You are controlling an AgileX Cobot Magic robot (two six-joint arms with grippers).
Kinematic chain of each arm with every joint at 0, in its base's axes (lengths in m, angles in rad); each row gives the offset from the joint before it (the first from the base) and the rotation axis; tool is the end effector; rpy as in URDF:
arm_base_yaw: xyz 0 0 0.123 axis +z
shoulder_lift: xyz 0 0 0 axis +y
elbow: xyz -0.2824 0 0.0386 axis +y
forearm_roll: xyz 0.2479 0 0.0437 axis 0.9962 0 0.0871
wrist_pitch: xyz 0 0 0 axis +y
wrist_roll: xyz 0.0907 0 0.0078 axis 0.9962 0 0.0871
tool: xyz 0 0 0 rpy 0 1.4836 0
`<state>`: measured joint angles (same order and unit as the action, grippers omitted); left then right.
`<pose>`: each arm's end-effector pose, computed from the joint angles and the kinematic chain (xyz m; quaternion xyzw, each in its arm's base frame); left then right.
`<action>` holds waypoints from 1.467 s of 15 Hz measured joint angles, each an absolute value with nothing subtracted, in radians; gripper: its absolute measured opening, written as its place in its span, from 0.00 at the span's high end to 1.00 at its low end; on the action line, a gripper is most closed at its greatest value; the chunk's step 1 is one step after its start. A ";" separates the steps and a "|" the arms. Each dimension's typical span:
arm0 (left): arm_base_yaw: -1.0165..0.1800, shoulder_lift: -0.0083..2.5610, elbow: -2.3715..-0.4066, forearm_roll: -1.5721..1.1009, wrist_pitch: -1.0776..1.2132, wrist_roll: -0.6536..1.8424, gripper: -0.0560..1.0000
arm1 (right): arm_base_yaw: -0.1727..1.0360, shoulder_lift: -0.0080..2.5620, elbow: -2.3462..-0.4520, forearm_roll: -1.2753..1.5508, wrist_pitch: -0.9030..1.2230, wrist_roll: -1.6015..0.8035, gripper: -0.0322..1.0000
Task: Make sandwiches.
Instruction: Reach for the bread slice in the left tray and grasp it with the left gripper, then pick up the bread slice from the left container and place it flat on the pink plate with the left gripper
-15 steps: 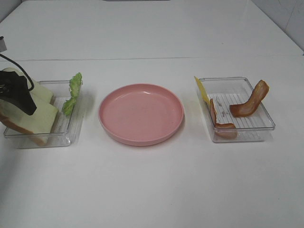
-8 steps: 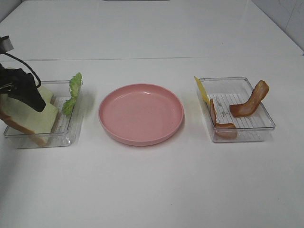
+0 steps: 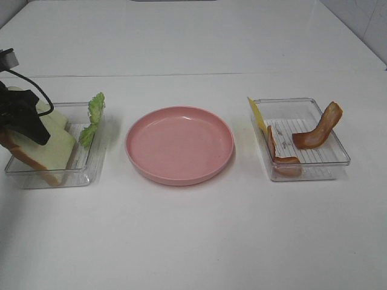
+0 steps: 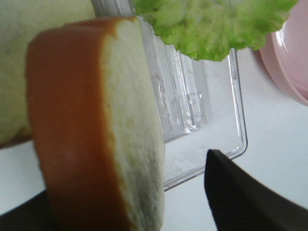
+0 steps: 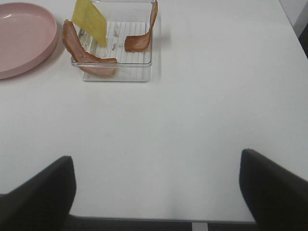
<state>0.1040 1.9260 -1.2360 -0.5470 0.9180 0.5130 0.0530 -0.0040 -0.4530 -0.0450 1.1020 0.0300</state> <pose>0.3658 0.0003 0.1680 0.0401 0.9747 -0.2010 0.0893 -0.0021 -0.0038 0.2608 -0.0092 0.8742 -0.0023 0.4855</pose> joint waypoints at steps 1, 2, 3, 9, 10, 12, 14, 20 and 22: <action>0.104 1.926 -1.236 -0.549 0.907 0.507 0.51 | 0.053 -0.004 -0.453 -0.045 1.102 0.030 0.11; 0.104 1.927 -1.236 -0.550 0.897 0.483 0.62 | 0.053 -0.004 -0.453 -0.045 1.102 0.030 0.11; 0.104 1.927 -1.236 -0.551 0.888 0.463 0.68 | 0.053 -0.004 -0.453 -0.045 1.102 0.030 0.11; 0.104 1.927 -1.236 -0.554 0.887 0.411 0.73 | 0.053 -0.004 -0.453 -0.045 1.102 0.030 0.11; 0.104 1.927 -1.236 -0.554 0.887 0.400 0.75 | 0.053 -0.004 -0.453 -0.045 1.102 0.030 0.11; 0.104 1.927 -1.236 -0.554 0.887 0.391 0.75 | 0.053 -0.004 -0.453 -0.045 1.102 0.030 0.11; 0.104 1.890 -1.236 -0.554 0.899 0.384 0.75 | 0.053 -0.004 -0.453 -0.045 1.102 0.030 0.11; 0.104 1.667 -1.236 -0.574 0.969 0.335 0.75 | 0.053 -0.004 -0.453 -0.045 1.102 0.030 0.11; 0.102 1.613 -1.237 -0.628 0.989 0.335 0.75 | 0.053 -0.004 -0.453 -0.045 1.102 0.030 0.11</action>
<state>0.1020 1.6130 -1.2370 -0.6280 0.9890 0.3350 0.0530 -0.0040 -0.4530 -0.0450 1.1020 0.0300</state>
